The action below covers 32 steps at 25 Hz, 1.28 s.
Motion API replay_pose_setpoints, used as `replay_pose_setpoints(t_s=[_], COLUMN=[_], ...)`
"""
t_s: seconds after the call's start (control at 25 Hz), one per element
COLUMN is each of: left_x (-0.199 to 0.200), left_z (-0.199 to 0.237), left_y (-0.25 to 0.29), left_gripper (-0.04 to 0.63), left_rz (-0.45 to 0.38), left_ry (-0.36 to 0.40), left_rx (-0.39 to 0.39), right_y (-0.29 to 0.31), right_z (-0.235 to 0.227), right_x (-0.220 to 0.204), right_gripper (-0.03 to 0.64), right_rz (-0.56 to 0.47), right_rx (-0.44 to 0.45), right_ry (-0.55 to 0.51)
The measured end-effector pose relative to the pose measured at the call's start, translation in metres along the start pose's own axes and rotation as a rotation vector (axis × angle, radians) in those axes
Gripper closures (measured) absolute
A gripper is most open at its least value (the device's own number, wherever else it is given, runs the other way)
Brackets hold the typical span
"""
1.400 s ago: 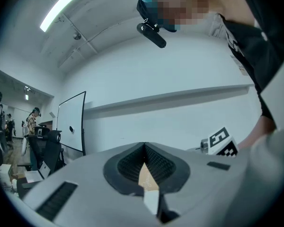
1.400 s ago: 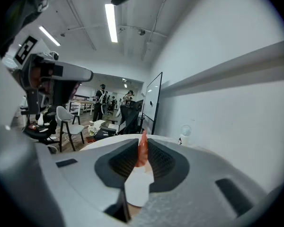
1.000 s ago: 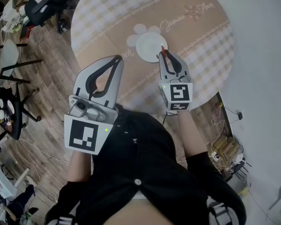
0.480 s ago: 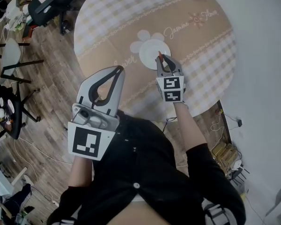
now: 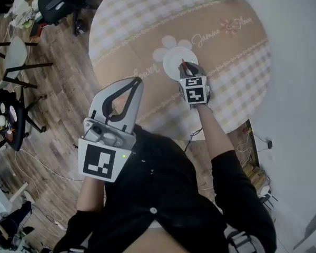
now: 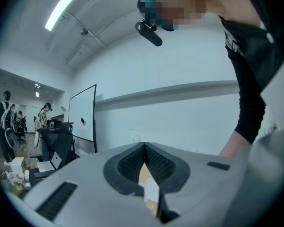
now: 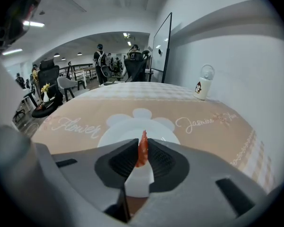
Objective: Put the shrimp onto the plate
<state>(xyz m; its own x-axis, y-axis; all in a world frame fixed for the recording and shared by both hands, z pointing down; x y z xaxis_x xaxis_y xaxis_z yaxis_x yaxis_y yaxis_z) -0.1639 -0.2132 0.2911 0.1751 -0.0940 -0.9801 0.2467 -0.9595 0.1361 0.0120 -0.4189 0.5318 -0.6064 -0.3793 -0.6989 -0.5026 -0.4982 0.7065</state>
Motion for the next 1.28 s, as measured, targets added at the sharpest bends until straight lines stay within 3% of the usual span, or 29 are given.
replay_pose_setpoints(t_s=[0.36, 0.68, 0.76, 0.84, 1.0, 1.12, 1.28], left_x=[-0.002, 0.000, 0.000, -0.001, -0.002, -0.004, -0.005], left_z=[0.001, 0.003, 0.003, 0.003, 0.005, 0.005, 0.003], left_y=[0.000, 0.000, -0.001, 0.000, 0.001, 0.002, 0.003], left_gripper=[0.592, 0.592, 0.592, 0.592, 0.592, 0.592, 0.592], left_rz=[-0.007, -0.015, -0.012, -0.010, -0.009, -0.007, -0.004], left_ry=[-0.009, -0.012, -0.013, -0.007, -0.008, -0.012, -0.018], left_rx=[0.020, 0.027, 0.027, 0.023, 0.015, 0.010, -0.006], right_y=[0.023, 0.028, 0.027, 0.026, 0.017, 0.005, -0.013], right_z=[-0.004, -0.008, -0.009, -0.009, -0.009, -0.010, -0.009], right_x=[0.001, 0.005, 0.004, 0.005, 0.008, 0.013, 0.013], right_gripper=[0.572, 0.572, 0.543, 0.510, 0.511, 0.587, 0.607], right_rz=[0.078, 0.094, 0.089, 0.079, 0.034, -0.024, -0.096], right_rx=[0.065, 0.111, 0.130, 0.141, 0.106, 0.065, 0.036], right_ry=[-0.027, 0.014, 0.036, 0.058, 0.084, 0.073, 0.122])
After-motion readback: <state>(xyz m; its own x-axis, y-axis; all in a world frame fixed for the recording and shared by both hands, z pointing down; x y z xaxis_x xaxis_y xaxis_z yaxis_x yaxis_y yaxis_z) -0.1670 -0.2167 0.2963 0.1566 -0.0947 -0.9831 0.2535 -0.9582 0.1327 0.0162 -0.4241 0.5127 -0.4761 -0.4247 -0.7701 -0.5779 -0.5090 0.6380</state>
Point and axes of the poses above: the fingertips, and each gripper's own axes: y forward along the fingers, z to its left, x out of its top, the point moved 10 cm from there along -y, backward along the fingers, and after that the axes turned 1 degree about y, right-handed, at the moved point
